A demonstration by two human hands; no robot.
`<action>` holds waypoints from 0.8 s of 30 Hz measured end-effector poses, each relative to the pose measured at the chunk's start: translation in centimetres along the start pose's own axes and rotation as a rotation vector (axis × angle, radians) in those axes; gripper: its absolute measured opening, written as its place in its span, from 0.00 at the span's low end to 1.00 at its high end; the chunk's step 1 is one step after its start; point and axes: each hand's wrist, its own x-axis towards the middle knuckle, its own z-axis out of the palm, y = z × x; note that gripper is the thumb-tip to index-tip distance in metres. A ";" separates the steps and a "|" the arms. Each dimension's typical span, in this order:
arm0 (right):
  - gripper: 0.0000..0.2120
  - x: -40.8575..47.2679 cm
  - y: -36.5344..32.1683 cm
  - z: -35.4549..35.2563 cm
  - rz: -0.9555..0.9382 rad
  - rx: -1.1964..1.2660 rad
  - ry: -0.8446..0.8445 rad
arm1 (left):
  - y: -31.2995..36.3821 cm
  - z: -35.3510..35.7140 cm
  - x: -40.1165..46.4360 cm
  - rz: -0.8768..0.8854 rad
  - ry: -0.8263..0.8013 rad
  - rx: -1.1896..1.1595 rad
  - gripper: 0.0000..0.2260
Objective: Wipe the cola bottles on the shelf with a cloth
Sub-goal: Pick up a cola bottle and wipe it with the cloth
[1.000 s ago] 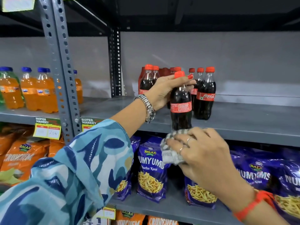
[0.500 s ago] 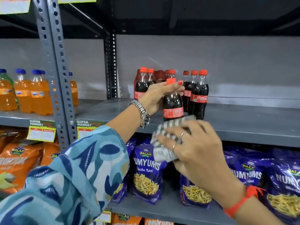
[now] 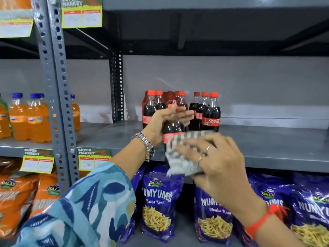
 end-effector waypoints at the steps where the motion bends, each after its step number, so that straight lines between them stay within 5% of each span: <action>1: 0.29 0.2 0.3 0.3 0.027 -0.016 -0.002 | 0.1 0.1 -0.1 0.004 -0.005 0.002 0.14; 7: 0.26 -2.8 -2.0 1.0 -0.155 0.105 -0.219 | 0.0 -0.1 -0.2 0.014 -0.032 -0.044 0.15; 12: 0.24 -0.5 -0.7 -0.7 0.001 0.206 0.099 | 0.0 0.2 -0.3 0.014 -0.058 -0.111 0.18; 15: 0.25 0.3 -0.1 -0.5 0.070 0.116 0.055 | 0.1 0.7 -0.3 0.005 -0.062 -0.121 0.19; 19: 0.21 -1.9 -2.2 -0.7 -0.066 0.213 -0.124 | 0.1 0.6 -0.4 -0.004 -0.049 -0.122 0.20; 24: 0.20 0.0 -0.8 -1.6 0.069 0.309 0.126 | -0.1 0.7 -0.3 -0.015 -0.052 -0.117 0.21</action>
